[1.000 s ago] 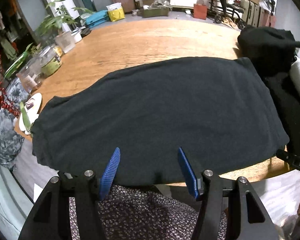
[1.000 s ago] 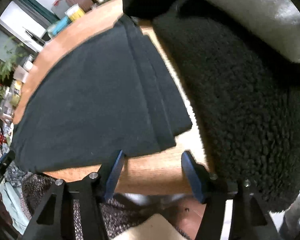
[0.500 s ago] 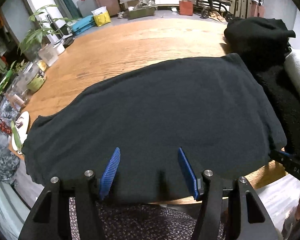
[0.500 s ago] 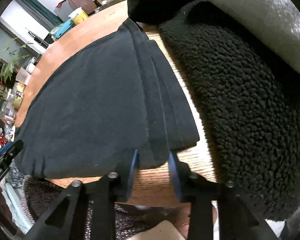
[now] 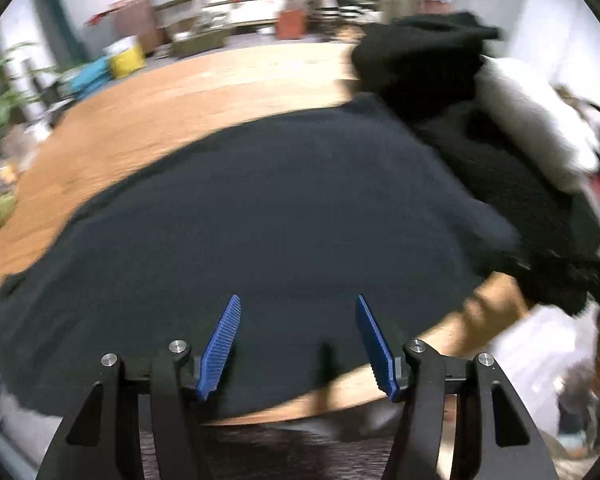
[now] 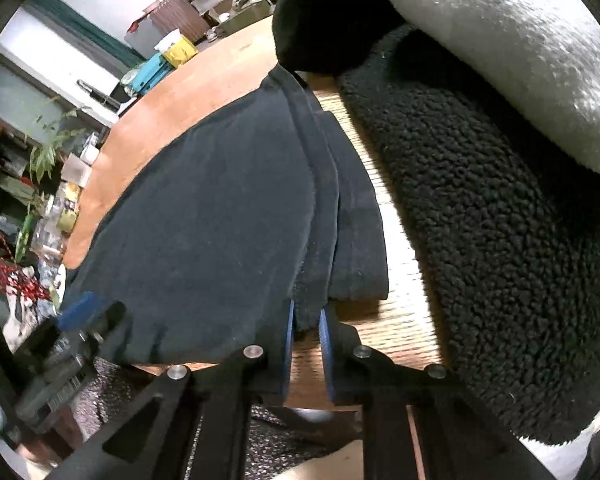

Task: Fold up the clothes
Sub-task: 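Grasp the shirt side with the left gripper and fold it toward the center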

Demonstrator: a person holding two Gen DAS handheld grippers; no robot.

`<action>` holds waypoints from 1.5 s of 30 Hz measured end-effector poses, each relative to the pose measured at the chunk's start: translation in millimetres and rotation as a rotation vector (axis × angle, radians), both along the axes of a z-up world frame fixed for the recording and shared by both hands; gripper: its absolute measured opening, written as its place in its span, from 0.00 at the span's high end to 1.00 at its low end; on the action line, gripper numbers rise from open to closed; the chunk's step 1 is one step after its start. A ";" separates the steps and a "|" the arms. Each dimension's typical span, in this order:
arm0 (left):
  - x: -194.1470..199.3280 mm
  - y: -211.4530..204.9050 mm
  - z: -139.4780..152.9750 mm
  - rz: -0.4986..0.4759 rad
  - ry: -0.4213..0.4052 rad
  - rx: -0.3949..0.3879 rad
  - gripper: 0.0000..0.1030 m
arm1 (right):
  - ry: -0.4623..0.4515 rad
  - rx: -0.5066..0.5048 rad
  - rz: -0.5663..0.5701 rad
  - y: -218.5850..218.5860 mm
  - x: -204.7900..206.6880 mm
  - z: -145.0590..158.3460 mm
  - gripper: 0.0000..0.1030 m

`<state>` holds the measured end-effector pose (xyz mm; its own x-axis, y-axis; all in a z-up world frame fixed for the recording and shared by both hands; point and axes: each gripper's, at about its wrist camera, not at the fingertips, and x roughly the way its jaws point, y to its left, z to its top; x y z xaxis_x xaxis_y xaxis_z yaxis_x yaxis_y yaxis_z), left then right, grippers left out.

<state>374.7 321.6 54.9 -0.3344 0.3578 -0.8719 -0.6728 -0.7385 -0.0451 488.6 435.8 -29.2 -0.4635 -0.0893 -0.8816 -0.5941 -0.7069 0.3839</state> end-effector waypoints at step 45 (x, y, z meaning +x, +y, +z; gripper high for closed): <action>-7.4 -37.9 -1.5 0.285 -0.304 0.587 0.96 | 0.018 -0.061 0.040 -2.0 -39.4 6.6 0.30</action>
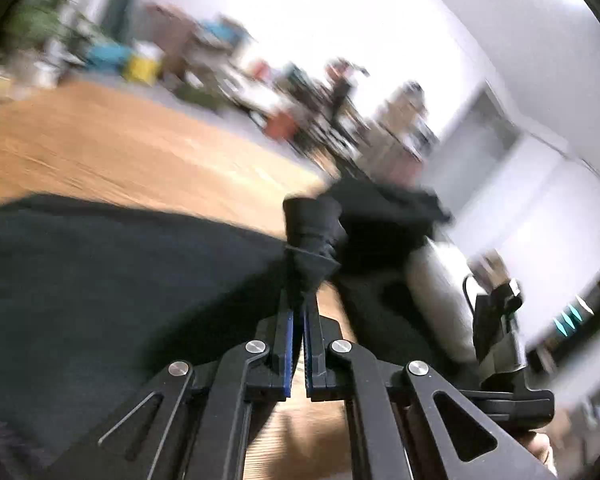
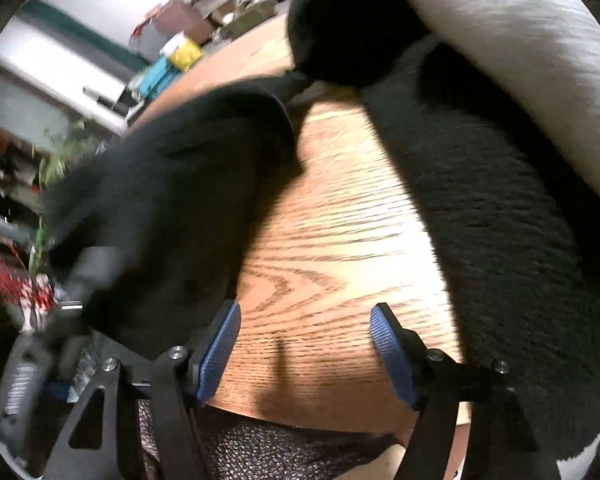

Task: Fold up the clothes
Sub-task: 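Grasp the shirt side with the left gripper and fold it toward the center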

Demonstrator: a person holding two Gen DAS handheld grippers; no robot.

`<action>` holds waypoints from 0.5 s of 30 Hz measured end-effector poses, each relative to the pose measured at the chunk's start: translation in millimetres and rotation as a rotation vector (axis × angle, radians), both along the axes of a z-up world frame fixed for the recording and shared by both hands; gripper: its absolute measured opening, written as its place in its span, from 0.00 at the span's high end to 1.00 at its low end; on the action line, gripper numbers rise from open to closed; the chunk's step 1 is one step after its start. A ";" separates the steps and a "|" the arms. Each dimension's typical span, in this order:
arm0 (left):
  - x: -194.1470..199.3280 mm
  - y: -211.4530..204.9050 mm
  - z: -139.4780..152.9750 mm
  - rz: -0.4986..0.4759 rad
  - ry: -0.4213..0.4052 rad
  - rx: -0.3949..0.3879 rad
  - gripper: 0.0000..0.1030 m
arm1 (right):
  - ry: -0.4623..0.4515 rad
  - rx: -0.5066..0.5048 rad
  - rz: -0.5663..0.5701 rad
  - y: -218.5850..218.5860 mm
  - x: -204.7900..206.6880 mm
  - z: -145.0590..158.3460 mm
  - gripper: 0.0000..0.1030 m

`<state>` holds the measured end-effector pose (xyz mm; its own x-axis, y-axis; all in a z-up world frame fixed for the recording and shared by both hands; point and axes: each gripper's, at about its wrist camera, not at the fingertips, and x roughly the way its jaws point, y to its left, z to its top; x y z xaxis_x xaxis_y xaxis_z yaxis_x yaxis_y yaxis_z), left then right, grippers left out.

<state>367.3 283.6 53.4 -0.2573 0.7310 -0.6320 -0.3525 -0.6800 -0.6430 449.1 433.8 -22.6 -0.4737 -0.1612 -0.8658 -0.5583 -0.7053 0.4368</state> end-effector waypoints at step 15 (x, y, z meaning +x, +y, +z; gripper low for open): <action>-28.9 -78.3 7.9 0.160 -0.094 -0.013 0.35 | -0.046 0.063 0.083 -13.9 -69.3 -8.8 0.32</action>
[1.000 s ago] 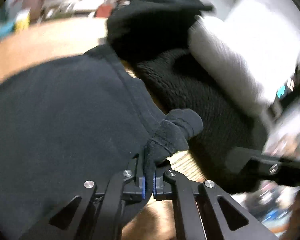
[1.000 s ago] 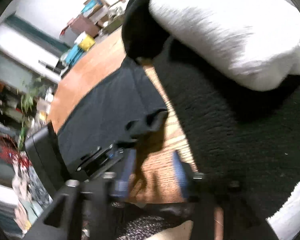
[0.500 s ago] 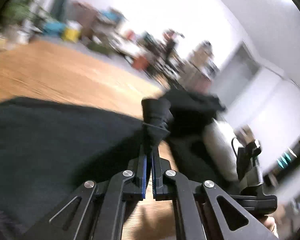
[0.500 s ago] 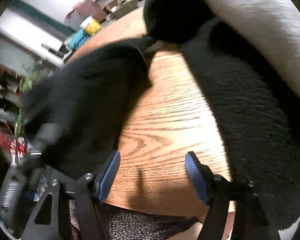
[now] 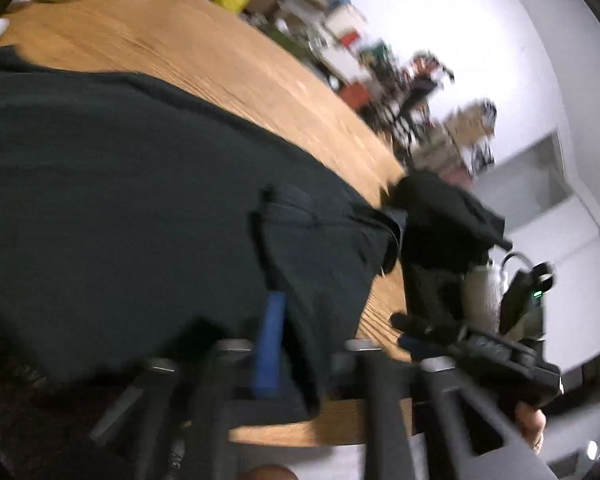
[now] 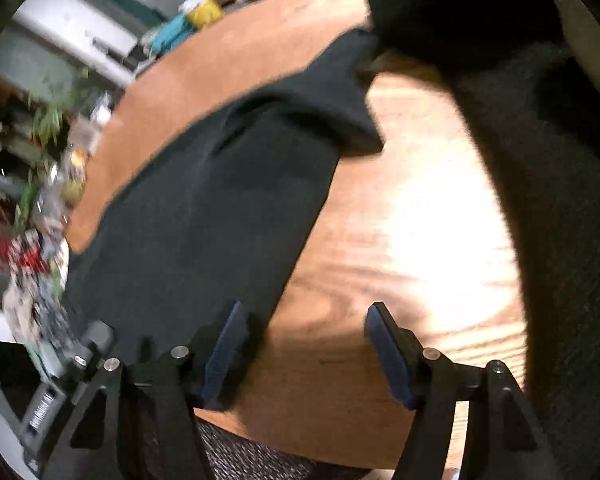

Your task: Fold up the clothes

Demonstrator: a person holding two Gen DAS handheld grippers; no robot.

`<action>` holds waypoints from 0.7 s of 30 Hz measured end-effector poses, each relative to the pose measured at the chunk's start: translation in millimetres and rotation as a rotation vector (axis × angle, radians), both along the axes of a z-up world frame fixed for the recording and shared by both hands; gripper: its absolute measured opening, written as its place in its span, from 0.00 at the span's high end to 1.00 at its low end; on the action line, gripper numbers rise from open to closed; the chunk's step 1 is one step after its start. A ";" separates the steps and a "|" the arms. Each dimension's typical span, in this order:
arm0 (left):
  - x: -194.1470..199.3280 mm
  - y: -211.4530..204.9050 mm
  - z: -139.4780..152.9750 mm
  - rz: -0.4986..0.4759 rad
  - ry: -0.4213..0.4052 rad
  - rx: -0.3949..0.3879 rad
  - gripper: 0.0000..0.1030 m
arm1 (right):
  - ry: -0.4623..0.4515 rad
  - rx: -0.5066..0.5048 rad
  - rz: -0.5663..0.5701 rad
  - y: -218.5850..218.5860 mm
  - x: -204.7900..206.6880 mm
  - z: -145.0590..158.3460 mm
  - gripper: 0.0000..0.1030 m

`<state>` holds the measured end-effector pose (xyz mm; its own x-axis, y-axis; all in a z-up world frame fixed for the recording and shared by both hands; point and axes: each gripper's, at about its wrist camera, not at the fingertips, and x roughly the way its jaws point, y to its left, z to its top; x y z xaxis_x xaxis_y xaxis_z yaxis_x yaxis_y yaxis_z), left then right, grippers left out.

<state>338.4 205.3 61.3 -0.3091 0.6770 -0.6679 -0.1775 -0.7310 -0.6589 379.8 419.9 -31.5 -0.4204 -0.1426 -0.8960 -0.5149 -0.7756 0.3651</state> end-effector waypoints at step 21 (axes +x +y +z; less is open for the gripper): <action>-34.5 -6.1 35.1 -0.042 0.006 0.200 0.95 | 0.042 -0.103 -0.123 44.9 19.3 -20.2 0.34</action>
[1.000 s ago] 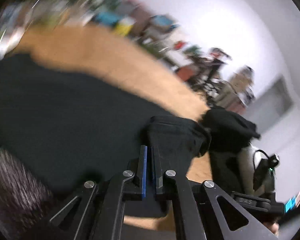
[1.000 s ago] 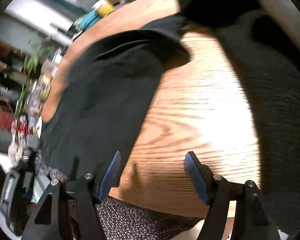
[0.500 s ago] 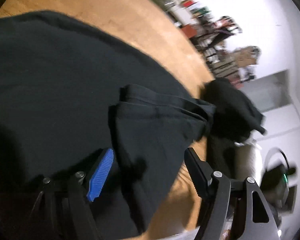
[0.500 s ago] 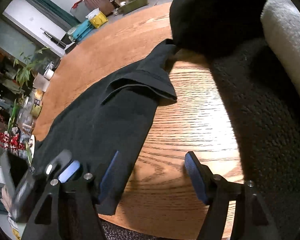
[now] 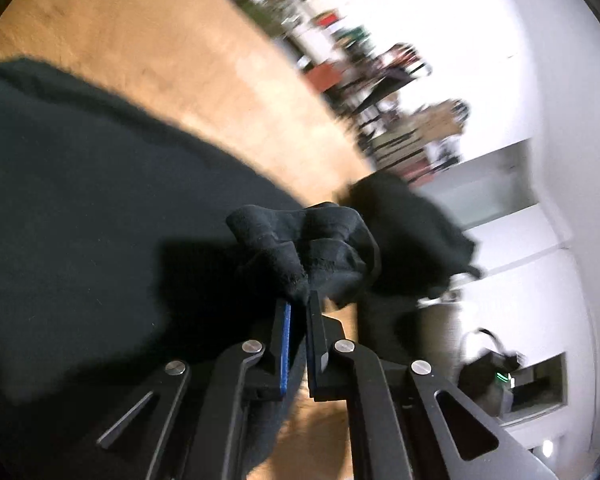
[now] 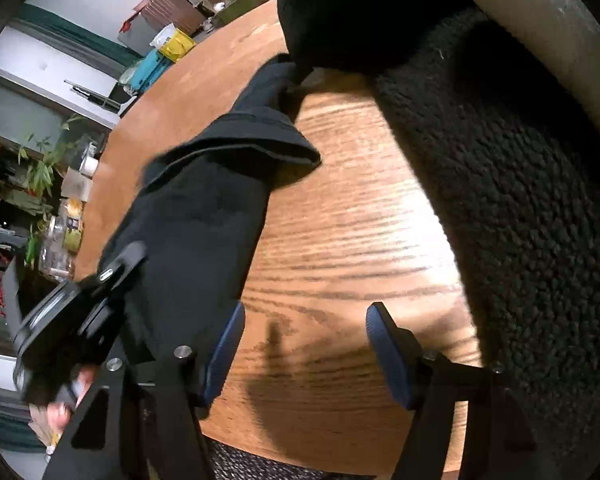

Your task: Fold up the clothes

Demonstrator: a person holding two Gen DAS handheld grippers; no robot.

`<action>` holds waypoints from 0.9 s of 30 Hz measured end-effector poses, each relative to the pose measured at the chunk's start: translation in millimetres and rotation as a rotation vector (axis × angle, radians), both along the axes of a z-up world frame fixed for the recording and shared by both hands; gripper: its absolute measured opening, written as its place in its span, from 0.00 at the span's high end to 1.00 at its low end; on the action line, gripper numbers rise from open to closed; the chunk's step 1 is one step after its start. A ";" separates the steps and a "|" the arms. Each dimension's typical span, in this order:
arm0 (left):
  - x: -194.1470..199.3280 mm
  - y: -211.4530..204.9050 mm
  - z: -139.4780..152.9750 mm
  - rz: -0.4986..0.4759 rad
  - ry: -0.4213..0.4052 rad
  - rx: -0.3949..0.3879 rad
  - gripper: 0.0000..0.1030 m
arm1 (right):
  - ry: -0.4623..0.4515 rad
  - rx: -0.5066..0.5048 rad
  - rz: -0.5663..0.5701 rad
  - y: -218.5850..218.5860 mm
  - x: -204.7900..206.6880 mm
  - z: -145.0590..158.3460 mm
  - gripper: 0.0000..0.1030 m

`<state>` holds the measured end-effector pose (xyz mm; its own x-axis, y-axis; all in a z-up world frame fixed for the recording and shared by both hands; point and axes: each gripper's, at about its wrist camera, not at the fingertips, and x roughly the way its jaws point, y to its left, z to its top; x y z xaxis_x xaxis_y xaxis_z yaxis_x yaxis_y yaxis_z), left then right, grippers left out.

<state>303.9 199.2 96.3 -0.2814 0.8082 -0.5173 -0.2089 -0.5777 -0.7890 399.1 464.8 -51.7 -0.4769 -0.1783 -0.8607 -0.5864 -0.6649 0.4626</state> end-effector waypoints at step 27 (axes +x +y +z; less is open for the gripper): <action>84.6 -99.8 -40.7 0.310 -0.087 -0.093 0.99 | -0.002 0.049 0.283 -75.0 -67.8 -2.0 0.31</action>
<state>388.5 99.4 55.7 -0.4583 0.6392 -0.6176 0.0537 -0.6737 -0.7371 331.3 389.8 -53.7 -0.4126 -0.2625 -0.8723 -0.3754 -0.8235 0.4254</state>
